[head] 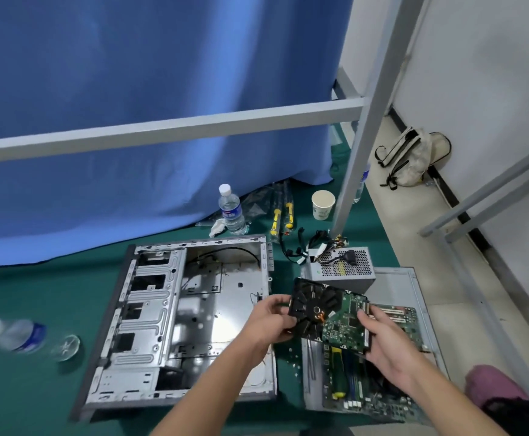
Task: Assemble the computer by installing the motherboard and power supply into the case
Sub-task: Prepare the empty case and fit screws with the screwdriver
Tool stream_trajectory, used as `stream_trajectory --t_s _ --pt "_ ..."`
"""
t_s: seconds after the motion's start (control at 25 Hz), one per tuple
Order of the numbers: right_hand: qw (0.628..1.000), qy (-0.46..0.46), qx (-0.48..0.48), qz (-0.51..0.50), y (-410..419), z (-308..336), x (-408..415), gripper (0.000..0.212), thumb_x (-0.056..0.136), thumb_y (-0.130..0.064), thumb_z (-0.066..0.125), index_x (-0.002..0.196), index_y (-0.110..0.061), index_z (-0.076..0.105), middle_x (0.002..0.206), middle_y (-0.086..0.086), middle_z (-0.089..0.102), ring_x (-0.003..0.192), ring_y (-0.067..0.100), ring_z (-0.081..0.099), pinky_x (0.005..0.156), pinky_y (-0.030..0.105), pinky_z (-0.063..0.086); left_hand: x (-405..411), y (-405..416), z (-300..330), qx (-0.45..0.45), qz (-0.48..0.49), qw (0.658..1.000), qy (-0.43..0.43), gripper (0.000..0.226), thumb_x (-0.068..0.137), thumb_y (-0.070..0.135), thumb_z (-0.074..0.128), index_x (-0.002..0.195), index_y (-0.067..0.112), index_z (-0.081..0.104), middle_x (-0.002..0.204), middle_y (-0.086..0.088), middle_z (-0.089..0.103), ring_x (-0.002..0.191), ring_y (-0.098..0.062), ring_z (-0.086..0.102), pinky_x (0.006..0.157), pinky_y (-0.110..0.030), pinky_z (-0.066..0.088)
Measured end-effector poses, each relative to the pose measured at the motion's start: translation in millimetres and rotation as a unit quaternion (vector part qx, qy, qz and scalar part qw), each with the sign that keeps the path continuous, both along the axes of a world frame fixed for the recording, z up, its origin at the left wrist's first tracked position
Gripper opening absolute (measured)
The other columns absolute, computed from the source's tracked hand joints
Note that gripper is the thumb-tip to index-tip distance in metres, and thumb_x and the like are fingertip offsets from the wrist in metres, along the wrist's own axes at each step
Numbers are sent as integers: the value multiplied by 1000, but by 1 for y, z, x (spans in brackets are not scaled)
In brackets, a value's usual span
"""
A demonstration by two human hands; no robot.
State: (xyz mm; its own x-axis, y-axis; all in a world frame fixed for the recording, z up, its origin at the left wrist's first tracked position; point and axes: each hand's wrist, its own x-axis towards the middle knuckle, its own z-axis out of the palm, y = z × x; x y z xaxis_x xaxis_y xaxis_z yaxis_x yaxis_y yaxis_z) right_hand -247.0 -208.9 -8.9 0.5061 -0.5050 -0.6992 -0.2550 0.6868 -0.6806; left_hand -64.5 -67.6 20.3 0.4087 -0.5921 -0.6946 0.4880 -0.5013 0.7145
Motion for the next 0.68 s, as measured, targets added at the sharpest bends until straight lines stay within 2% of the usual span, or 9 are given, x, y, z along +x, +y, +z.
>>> stream_trajectory --t_s 0.04,0.12,0.16,0.24,0.32,0.4,0.48,0.6,0.68 --pt "1000 -6 -10 0 7 2 5 74 94 -26 62 155 -32 20 163 1 16 149 24 15 115 58 18 5 8 1 -5 6 1000 1 40 90 -15 53 120 12 60 93 -4 71 100 -24 70 88 -41 58" --pt "1000 -6 -20 3 26 9 19 73 90 -25 65 153 -27 29 152 4 41 139 25 39 109 56 34 18 35 4 -24 28 999 15 38 91 -13 54 121 11 60 99 -8 69 90 -23 72 79 -39 60" --pt "1000 -5 -16 2 37 14 27 70 85 -26 67 149 -21 39 138 7 57 126 25 55 101 51 45 25 50 4 -37 42 998 26 36 92 -10 56 121 11 59 103 -11 67 83 -21 72 76 -37 60" --pt "1000 -17 6 -6 59 25 45 58 79 -28 69 132 -9 56 115 11 71 103 25 70 82 41 56 39 78 4 -52 76 994 58 30 93 1 63 122 9 60 109 -17 66 66 -18 69 74 -34 59" --pt "999 -24 34 -23 87 33 62 48 78 -24 68 122 -4 61 110 16 72 92 26 73 66 33 57 54 102 5 -69 102 989 77 25 94 12 65 118 5 63 106 -18 72 66 -20 68 69 -29 58" --pt "997 -31 56 -50 113 37 79 41 83 -17 67 121 -3 60 114 21 70 95 29 70 60 31 57 70 123 6 -76 104 989 73 21 97 17 62 110 1 66 96 -14 76 75 -24 72 65 -27 57" --pt "995 -40 70 -52 131 42 91 36 91 -13 63 124 -2 57 114 22 69 99 31 69 63 33 59 80 137 6 -62 112 989 76 21 99 18 57 106 0 66 91 -14 76 75 -25 72 62 -27 57" --pt "994 -70 72 -39 149 57 105 42 93 -9 62 133 -5 49 118 23 67 102 34 69 72 39 60 92 157 7 -40 123 988 83 20 100 16 54 109 -1 62 99 -20 72 72 -26 72 57 -27 56" --pt "994 -80 73 -26 156 63 111 45 91 -5 63 132 -13 46 121 27 62 98 37 70 67 39 62 100 164 7 -26 124 989 76 21 100 16 53 111 0 60 103 -21 71 72 -27 72 53 -26 54"
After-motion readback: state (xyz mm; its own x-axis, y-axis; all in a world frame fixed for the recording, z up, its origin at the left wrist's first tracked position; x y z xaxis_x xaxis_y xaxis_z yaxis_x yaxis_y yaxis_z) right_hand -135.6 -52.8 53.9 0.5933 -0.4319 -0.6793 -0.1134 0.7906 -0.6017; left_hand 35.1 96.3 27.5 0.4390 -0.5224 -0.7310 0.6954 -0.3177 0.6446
